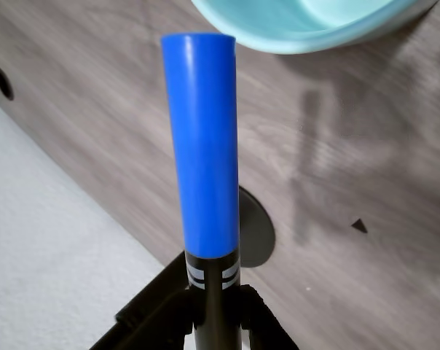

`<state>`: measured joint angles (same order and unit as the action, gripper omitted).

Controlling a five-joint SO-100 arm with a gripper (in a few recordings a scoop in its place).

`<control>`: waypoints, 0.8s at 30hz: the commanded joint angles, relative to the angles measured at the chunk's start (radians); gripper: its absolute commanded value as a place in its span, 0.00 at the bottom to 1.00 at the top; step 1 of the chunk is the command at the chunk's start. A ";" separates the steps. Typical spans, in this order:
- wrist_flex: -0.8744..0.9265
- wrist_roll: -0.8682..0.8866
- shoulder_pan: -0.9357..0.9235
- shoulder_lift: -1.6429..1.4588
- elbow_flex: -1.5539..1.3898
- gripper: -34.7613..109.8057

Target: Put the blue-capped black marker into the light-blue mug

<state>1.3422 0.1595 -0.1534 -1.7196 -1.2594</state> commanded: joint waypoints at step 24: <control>-0.428 0.489 -0.195 0.075 -0.196 0.24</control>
<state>0.9419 0.6381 -0.3405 -1.6398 -1.4557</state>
